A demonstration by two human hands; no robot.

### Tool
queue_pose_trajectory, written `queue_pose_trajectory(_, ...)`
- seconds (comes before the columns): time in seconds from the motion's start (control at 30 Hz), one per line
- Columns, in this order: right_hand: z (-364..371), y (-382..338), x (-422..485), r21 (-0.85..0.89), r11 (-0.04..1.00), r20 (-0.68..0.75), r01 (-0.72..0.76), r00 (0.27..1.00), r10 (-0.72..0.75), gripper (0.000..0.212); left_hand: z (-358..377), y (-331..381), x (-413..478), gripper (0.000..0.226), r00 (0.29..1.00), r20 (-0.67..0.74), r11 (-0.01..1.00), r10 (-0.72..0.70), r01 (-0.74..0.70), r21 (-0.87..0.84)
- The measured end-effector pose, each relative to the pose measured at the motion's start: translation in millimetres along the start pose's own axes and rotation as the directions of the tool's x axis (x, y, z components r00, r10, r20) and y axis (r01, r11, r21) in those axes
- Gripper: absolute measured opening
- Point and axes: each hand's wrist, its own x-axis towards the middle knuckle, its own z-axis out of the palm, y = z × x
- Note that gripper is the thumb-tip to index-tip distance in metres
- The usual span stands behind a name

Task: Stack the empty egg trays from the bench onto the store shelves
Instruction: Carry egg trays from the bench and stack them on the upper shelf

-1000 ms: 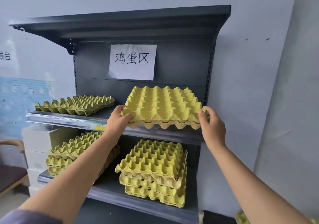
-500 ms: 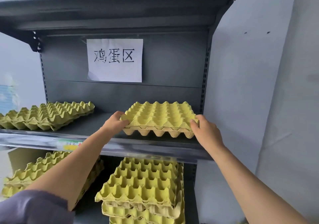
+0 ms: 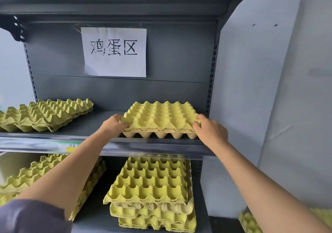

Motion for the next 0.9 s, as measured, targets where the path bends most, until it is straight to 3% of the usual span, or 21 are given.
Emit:
queue_pose_trajectory(0.17,-1.8,0.7,-1.1,-0.052,0.999,0.009,0.002,1.000,-0.001,0.045,-5.2,-1.4,-5.7,0.050,1.000,0.015,1.000,0.004,-0.004,-0.010)
queue_pose_trajectory(0.27,-5.7,1.4,-4.6,-0.099,0.993,-0.071,0.068,0.995,-0.075,0.045,-8.2,0.6,-8.8,0.050,0.989,-0.117,0.988,0.092,-0.076,0.131)
queue_pose_trajectory(0.37,-17.2,3.8,-11.4,-0.168,0.978,-0.136,0.122,0.980,-0.146,0.040,0.0,20.4,-19.5,0.040,0.923,-0.198,0.902,0.331,-0.247,0.355)
queue_pose_trajectory(0.53,-41.2,31.8,-25.4,-0.229,0.962,-0.174,0.145,0.967,-0.187,0.037,37.5,66.8,-44.0,0.034,0.842,-0.071,0.727,0.535,-0.416,0.546)
queue_pose_trajectory(0.73,-75.3,128.3,-47.9,-0.258,0.963,-0.217,0.082,0.966,-0.140,0.035,120.4,129.0,-75.0,0.030,0.732,-0.003,0.616,0.681,-0.571,0.542)
queue_pose_trajectory(0.9,-105.2,249.7,-84.0,-0.298,0.953,-0.243,0.050,0.962,-0.126,0.032,231.3,191.5,-122.1,0.028,0.567,0.038,0.491,0.823,-0.743,0.455)
